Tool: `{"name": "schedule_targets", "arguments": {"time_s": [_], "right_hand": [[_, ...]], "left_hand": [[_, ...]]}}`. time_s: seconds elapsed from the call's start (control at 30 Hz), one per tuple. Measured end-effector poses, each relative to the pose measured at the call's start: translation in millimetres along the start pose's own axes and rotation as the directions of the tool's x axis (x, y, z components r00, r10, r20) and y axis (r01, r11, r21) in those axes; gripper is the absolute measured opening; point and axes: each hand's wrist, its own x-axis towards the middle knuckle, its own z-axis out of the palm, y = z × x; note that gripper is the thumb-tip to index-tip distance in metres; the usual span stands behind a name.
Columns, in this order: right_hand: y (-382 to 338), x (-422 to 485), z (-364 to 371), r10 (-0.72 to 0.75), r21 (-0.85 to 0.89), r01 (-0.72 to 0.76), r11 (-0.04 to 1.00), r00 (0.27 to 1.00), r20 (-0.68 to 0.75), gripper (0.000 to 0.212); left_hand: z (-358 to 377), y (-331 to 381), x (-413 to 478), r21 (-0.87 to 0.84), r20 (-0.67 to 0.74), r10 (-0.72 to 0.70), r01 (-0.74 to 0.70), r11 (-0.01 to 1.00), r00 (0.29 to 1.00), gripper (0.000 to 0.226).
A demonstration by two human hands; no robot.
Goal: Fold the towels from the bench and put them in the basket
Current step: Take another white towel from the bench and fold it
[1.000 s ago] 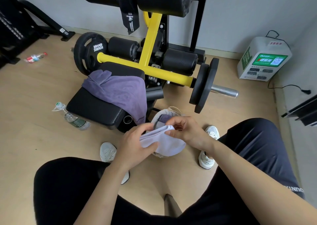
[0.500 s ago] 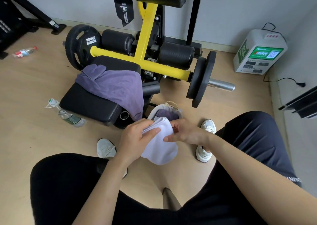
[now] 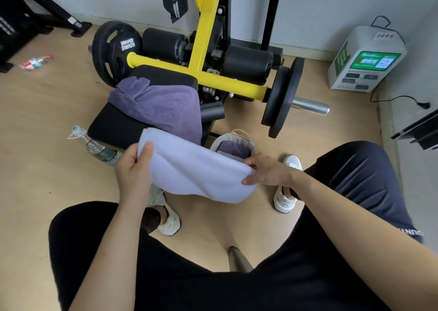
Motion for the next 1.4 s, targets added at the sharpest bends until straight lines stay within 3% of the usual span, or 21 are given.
{"name": "schedule_targets", "arguments": {"time_s": [0.07,0.2,0.37,0.53,0.73,0.8,0.9,1.0,1.13,1.23,1.33,1.4], "right_hand": [[1,-1,-5,-0.022,0.029,0.023,0.999,0.999,-0.028,0.018],[-7,-5,-13,-0.054,0.328,0.131,0.936,0.971,-0.231,0.022],[-23,-16,-22,-0.118,0.477,0.268,0.837,0.94,-0.321,0.029],[-26,-21,-27,-0.103,0.499,0.268,0.824,0.937,-0.332,0.017],[-28,-20,-30,-0.051,0.498,0.308,0.81,0.885,-0.464,0.037],[-28,-20,-31,-0.06,0.472,0.309,0.826,0.88,-0.471,0.024],[-30,-22,-31,-0.094,0.47,0.303,0.829,0.904,-0.417,0.032],[-32,-24,-31,-0.113,0.433,0.322,0.842,0.89,-0.442,0.012],[-31,-21,-31,-0.066,0.457,0.317,0.831,0.872,-0.486,0.028],[-30,-20,-31,-0.043,0.525,0.309,0.793,0.888,-0.458,0.017],[-28,-17,-30,0.025,0.59,0.25,0.767,0.909,-0.417,0.036],[-25,-15,-30,0.088,0.584,0.199,0.787,0.901,-0.425,0.024]], "left_hand": [[-7,-7,6,-0.051,-0.058,-0.06,0.057,0.997,0.997,0.027],[-13,-19,14,-0.16,-0.147,-0.228,0.205,0.966,0.962,0.021],[-8,-27,11,-0.191,-0.136,-0.353,0.325,0.926,0.926,0.015],[-3,-30,11,-0.158,-0.115,-0.408,0.389,0.908,0.906,0.019],[-2,-32,8,-0.131,-0.096,-0.449,0.436,0.891,0.888,0.02],[0,-30,7,-0.144,-0.098,-0.449,0.434,0.889,0.888,0.017],[-1,-29,6,-0.153,-0.09,-0.446,0.43,0.89,0.89,0.019],[-1,-30,5,-0.151,-0.082,-0.444,0.43,0.89,0.892,0.021],[-2,-33,6,-0.145,-0.077,-0.452,0.438,0.887,0.889,0.019],[-3,-33,8,-0.148,-0.07,-0.45,0.437,0.887,0.89,0.022],[-2,-31,6,-0.159,-0.058,-0.442,0.429,0.889,0.895,0.02],[-2,-28,5,-0.138,-0.039,-0.416,0.408,0.903,0.909,0.016]]}}
